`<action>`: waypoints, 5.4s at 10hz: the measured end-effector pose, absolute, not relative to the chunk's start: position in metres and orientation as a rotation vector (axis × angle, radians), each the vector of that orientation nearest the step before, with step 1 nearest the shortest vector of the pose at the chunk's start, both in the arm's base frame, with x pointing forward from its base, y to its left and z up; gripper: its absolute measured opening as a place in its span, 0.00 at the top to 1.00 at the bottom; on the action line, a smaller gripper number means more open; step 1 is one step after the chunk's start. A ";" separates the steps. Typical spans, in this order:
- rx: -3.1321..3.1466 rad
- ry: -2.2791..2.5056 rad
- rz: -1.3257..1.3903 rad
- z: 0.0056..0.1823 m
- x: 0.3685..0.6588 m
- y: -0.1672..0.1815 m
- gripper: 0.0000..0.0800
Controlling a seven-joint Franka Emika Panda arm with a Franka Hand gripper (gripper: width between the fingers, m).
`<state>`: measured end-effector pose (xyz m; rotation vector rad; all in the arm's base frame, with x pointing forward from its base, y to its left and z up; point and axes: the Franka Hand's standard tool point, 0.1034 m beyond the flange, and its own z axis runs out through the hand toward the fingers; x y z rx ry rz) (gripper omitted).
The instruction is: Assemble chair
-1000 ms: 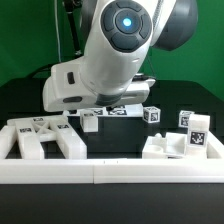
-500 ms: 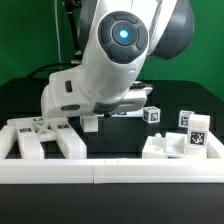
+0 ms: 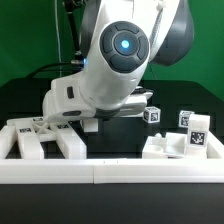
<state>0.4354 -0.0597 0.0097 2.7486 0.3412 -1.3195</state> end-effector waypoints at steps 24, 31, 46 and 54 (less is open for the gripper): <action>3.015 0.368 -0.502 0.084 0.521 -0.024 0.64; 3.046 0.364 0.133 0.106 0.562 -0.007 0.64; 3.080 0.250 0.498 0.110 0.605 0.021 0.64; 2.995 0.247 0.776 0.114 0.624 0.033 0.64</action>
Offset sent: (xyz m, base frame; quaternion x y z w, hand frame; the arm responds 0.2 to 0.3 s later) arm 0.0046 0.0039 0.0015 -0.0028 -0.0011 0.0033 1.0000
